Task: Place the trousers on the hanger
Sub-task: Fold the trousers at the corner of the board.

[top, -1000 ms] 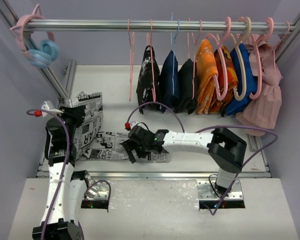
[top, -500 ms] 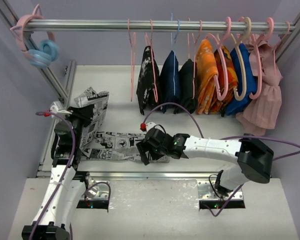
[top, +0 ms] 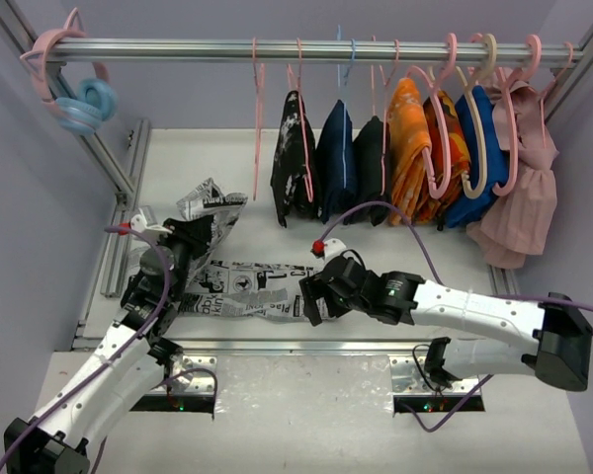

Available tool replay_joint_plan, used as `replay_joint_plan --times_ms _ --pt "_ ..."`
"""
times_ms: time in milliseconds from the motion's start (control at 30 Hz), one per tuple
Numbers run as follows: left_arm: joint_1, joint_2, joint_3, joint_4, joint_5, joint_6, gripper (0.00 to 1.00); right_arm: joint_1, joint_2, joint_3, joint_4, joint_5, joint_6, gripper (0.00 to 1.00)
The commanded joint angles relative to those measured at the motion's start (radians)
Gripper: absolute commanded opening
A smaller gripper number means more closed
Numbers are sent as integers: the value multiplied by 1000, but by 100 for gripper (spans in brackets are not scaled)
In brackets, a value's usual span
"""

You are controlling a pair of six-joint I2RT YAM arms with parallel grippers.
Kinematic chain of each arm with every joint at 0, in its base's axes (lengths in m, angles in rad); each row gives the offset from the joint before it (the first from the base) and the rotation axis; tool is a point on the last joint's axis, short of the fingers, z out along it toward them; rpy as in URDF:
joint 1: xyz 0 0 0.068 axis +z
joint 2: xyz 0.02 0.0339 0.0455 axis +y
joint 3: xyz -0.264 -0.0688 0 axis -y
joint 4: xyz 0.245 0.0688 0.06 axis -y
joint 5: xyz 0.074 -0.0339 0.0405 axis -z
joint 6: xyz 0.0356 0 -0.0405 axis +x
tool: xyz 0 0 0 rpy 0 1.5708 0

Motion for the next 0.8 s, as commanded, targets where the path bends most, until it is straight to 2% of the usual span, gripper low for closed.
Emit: replay_joint_plan --times_ms 0,167,233,333,600,667,767 --pt "-84 6 9 196 -50 -60 0 -12 -66 -23 -36 55 18 94" --pt "-221 84 -3 307 -116 -40 0 -26 -92 -61 -41 56 33 94" --pt "-329 139 -22 377 -206 -38 0 -27 -87 -71 -39 55 43 94" --pt "-429 176 -43 409 -317 -45 0 -30 -71 -83 -25 52 46 94" --pt "-647 343 -57 570 -495 -2 1 -79 -138 -137 -13 46 59 94" --pt "-693 389 -44 602 -528 6 9 -106 -159 -158 -13 28 60 94" --pt "-757 455 -18 652 -551 27 44 -158 -177 -188 -10 -10 63 94"
